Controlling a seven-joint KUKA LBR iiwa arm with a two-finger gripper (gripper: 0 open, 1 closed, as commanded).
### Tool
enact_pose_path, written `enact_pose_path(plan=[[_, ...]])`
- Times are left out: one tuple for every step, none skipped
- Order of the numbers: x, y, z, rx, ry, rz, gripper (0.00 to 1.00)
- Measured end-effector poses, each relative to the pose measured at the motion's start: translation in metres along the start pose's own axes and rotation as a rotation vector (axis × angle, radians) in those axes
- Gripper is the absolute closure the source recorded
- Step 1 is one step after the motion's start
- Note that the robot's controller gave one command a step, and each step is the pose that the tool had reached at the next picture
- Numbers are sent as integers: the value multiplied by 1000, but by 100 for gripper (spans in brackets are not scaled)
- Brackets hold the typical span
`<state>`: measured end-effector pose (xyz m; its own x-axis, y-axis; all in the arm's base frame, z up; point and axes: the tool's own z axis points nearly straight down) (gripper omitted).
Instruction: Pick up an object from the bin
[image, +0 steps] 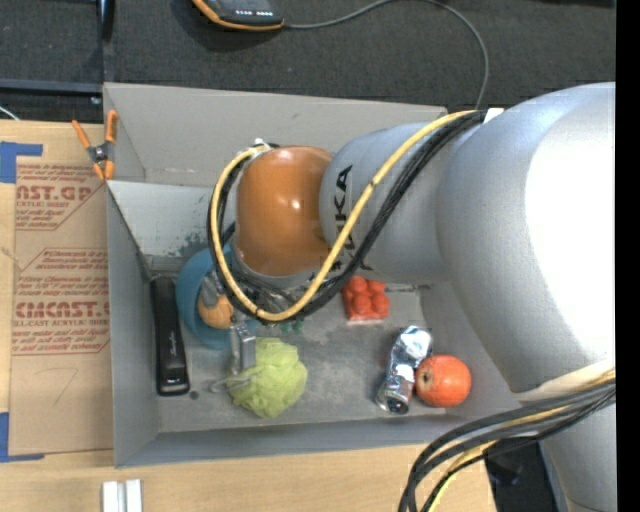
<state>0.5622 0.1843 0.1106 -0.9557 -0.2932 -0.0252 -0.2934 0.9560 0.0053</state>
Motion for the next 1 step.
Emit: enact_pose_path(plan=[[11,-6,20,-3,7,-68,0]])
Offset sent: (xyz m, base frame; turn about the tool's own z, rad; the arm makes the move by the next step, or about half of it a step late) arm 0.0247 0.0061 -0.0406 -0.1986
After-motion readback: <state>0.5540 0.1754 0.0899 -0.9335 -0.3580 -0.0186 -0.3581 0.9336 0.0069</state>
